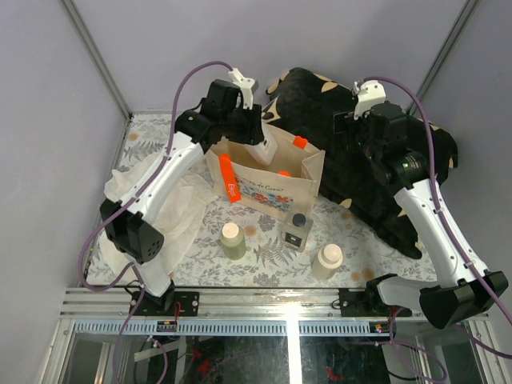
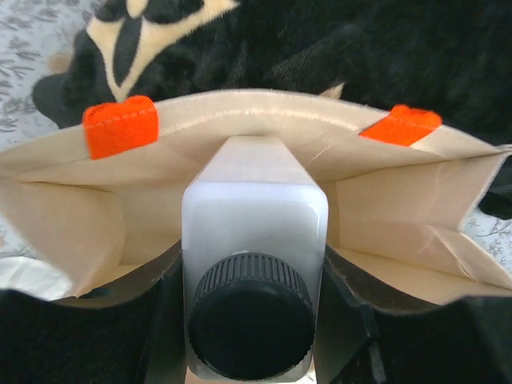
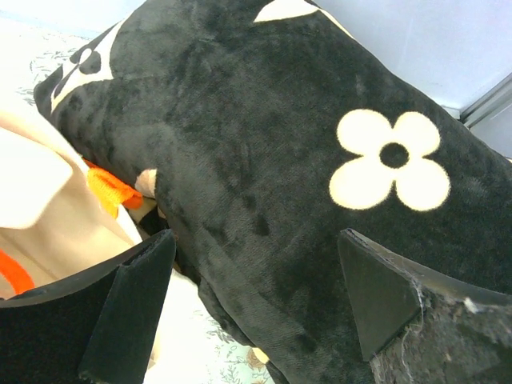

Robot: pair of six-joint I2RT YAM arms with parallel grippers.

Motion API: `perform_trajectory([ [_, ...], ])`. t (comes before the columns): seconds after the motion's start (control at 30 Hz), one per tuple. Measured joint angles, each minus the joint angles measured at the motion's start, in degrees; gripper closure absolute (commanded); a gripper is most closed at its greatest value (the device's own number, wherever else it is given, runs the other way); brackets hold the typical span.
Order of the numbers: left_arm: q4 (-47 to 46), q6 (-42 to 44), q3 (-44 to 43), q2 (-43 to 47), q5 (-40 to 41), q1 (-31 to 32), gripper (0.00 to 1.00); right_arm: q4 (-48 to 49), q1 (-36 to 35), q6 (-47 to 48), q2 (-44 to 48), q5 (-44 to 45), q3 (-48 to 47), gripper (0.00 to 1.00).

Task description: Place the personal care products into the canvas bag

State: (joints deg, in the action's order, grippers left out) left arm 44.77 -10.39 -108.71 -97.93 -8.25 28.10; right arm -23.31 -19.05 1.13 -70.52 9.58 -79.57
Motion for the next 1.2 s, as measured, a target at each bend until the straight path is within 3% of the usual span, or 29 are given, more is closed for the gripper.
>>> perform_trajectory([
  [0.3, -1.38, 0.70, 5.25, -4.59, -0.57, 0.02, 1.00, -0.02, 0.00, 0.44, -2.49, 2.16, 0.00, 0.12],
  [0.7, -0.42, 6.45, 11.63, -6.93, 10.82, -0.11, 1.00, -0.63, 0.00, 0.37, -5.18, 3.32, -0.31, 0.13],
  [0.97, -2.38, 7.74, 15.47, -8.74, 13.03, -4.66, 1.00, -1.27, 0.00, 0.42, -5.84, 3.48, -0.92, 0.13],
  [1.03, -3.26, 7.82, 15.72, -9.73, 13.27, -6.32, 0.92, -1.29, 0.00, 0.42, -5.84, 3.48, -0.94, 0.12],
  [1.13, -4.31, 7.98, 15.72, -10.49, 13.11, -7.91, 0.59, -1.31, 0.00, 0.42, -5.84, 3.50, -0.98, 0.12],
  [1.2, -4.87, 8.24, 15.72, -10.64, 13.25, -8.41, 0.45, -1.36, 0.00, 0.42, -5.84, 3.52, -1.09, 0.12],
])
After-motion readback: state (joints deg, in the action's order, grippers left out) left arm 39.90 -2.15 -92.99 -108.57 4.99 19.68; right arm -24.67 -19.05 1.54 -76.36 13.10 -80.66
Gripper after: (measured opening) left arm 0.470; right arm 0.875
